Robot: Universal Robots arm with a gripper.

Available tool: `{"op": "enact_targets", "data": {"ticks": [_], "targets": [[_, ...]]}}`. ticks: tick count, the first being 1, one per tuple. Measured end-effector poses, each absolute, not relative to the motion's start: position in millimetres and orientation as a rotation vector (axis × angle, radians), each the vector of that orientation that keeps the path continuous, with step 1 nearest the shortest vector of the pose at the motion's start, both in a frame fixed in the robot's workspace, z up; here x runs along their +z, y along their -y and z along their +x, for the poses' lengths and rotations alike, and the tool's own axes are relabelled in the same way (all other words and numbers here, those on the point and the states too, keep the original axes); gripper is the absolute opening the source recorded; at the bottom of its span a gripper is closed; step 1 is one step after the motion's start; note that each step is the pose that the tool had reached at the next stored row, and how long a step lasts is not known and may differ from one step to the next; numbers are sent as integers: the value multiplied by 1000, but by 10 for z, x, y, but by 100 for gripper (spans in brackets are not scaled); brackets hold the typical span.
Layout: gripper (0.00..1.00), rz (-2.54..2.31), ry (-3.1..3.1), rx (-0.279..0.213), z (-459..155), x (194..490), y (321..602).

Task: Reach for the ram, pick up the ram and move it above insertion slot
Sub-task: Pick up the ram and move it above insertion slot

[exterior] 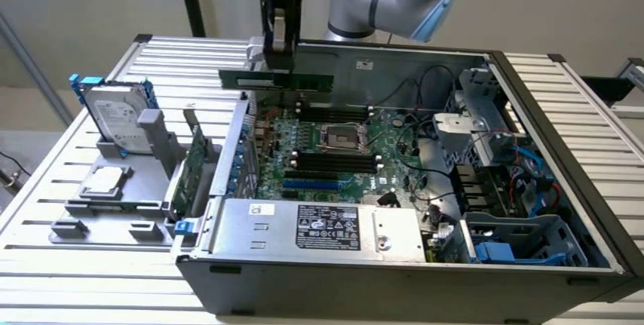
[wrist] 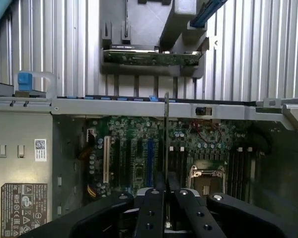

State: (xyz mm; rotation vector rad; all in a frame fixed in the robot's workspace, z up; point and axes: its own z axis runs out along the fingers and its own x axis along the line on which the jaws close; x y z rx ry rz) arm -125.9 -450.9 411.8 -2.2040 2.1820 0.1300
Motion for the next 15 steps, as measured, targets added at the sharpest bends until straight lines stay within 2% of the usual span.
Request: {"op": "enact_targets", "data": {"ticks": [15], "targets": [[14, -2205, -2182, 129, -804, 4111, 4202]]}}
